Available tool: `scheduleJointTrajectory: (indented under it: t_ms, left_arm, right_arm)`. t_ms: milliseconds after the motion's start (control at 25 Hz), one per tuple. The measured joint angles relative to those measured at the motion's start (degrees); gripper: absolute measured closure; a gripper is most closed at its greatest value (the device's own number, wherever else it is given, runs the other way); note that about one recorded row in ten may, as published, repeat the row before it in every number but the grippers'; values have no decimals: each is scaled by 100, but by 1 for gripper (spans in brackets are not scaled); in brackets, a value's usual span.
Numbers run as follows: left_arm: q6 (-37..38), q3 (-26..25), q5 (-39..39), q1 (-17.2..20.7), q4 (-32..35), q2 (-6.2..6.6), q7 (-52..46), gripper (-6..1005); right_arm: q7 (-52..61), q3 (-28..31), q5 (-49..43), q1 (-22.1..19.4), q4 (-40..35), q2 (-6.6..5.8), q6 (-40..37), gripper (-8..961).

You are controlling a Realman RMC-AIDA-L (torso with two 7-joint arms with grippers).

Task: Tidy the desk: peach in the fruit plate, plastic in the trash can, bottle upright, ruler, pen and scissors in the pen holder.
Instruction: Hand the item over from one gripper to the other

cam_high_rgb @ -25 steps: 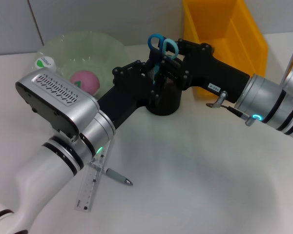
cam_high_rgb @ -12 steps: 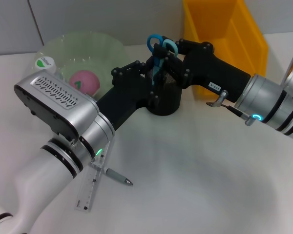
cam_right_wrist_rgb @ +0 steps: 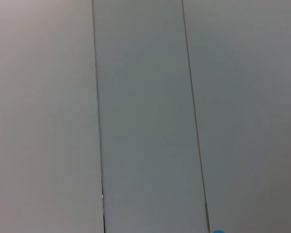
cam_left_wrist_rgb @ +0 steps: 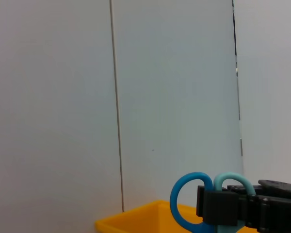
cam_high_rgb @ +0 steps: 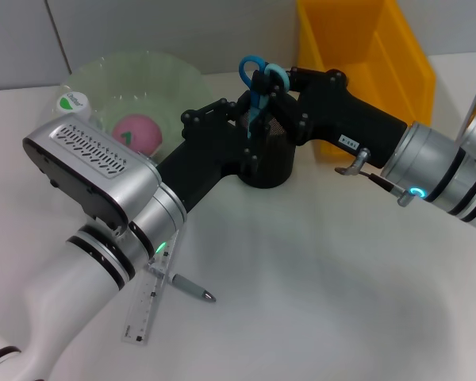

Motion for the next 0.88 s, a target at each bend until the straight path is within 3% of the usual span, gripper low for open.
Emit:
scheduleJointTrajectory:
  t_ms: [240,880]
  left_arm:
    - [3,-1,-2,-6,0,-1,2,607]
    - [121,1,56,40,0,0,4,593]
  right_arm:
    - [-1,-9,61,6,37,4,-4,867]
    - [0,-5,88,4,36,9,-13,869]
